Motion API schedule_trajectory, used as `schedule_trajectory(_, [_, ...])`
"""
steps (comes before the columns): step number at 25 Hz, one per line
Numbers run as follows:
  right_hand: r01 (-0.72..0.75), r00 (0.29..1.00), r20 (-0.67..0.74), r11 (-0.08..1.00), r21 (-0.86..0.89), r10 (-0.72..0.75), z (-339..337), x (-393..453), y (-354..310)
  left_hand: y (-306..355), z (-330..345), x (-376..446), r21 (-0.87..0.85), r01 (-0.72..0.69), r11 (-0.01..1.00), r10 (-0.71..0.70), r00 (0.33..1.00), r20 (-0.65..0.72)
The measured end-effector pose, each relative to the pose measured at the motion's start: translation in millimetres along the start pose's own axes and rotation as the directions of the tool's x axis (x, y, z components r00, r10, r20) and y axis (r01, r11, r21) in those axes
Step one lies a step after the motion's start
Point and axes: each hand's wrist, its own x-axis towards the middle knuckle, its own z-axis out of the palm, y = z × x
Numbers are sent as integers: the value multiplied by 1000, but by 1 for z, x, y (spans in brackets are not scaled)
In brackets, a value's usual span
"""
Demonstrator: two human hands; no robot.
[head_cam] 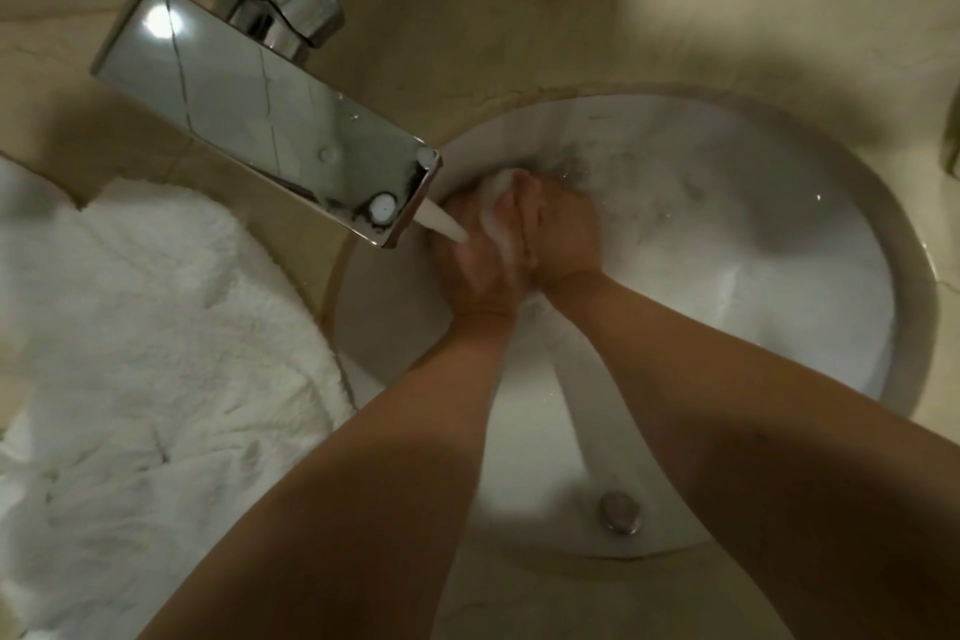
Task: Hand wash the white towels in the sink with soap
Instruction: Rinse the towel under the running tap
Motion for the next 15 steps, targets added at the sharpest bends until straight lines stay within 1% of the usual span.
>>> schedule_trajectory(1, [38,998,-42,999,-11,-38,6,2,6,6,-2,0,151,-107,983,113,993,-28])
schedule_trajectory(2, [85,995,-57,995,-44,-87,2,2,4,4,-1,4,321,-281,905,315,947,-61])
schedule_trajectory(3, [119,984,-115,983,-139,-136,3,5,5,5,-1,8,467,-372,802,468,877,-106])
schedule_trajectory(4, [116,984,-116,979,-164,-137,2,5,3,9,-2,9,508,-409,759,530,840,-116])
schedule_trajectory(5, [147,968,-174,970,-193,-182,3,8,6,11,-3,10,515,-464,721,602,788,-132])
schedule_trajectory(6, [139,973,-166,981,-136,-161,2,7,5,11,-4,10,479,-499,722,627,764,-150])
schedule_trajectory(7, [167,960,-200,973,-161,-198,5,3,7,10,-3,8,470,-491,733,621,765,-169])
schedule_trajectory(8, [121,972,-199,992,-42,-127,5,-1,6,13,-5,3,451,-434,780,558,809,-186])
schedule_trajectory(9, [49,973,-225,998,30,-41,2,-4,4,15,-7,1,387,-355,851,457,865,-210])
schedule_trajectory(10, [-87,975,-184,980,179,120,0,-8,3,17,-10,-1,291,-285,913,355,908,-224])
schedule_trajectory(11, [-193,967,-108,942,274,229,-3,-16,1,23,-16,-4,191,-221,956,258,945,-199])
schedule_trajectory(12, [-260,953,-75,917,304,295,-3,-27,0,30,-23,-9,79,-126,989,136,980,-142])
schedule_trajectory(13, [-301,940,-71,908,291,334,-4,-38,-2,36,-30,-11,-23,-5,1000,4,998,-63])
schedule_trajectory(14, [-330,926,-87,899,286,368,-4,-48,-7,42,-36,-12,-82,108,991,-108,994,11])
schedule_trajectory(15, [-365,908,-94,881,300,408,-5,-54,-12,46,-41,-11,-98,191,977,-187,981,54])
